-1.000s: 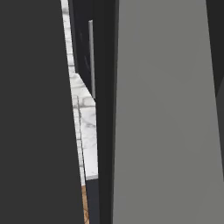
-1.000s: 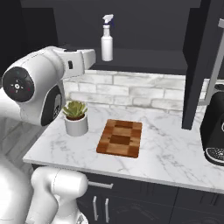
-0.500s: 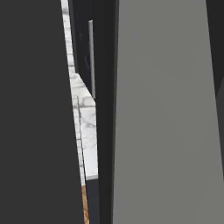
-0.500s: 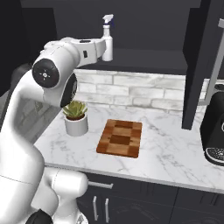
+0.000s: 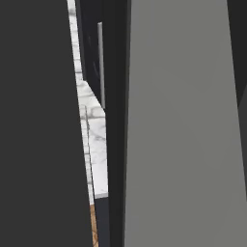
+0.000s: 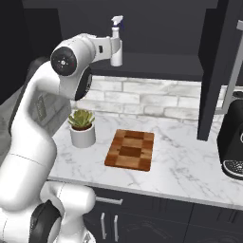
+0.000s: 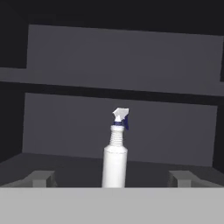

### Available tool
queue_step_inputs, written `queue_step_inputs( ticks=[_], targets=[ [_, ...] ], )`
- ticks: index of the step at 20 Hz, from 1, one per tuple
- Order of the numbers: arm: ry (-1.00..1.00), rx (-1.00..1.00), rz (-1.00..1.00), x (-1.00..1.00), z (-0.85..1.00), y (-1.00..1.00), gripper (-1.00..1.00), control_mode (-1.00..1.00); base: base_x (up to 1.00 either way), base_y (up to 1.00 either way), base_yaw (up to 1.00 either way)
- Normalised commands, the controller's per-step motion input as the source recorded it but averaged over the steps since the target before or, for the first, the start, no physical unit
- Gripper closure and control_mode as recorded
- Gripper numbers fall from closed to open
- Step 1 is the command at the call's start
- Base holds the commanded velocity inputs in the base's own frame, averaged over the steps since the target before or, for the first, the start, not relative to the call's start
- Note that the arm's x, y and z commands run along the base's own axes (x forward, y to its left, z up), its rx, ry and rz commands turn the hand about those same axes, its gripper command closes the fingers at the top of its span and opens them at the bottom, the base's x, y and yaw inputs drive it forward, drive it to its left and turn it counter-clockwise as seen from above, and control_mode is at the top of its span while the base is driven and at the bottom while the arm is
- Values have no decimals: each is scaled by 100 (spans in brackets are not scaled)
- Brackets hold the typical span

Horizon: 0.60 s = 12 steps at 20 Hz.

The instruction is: Grab the spray bottle from the cabinet, then place it next to the cutting board for sanitizing. Then grab the dish brush from the countertop next to the sink and place it next to the cutting board.

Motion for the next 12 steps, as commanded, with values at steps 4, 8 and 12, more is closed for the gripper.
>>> queue_step_inputs(
  ticks=[4,8,12],
  targets=[
    [0,0,0,54,0,0,-100,-100,0,0,0],
    [0,0,0,60,0,0,-100,-100,0,0,0],
    [0,0,0,60,0,0,-100,-100,0,0,0]
  ],
)
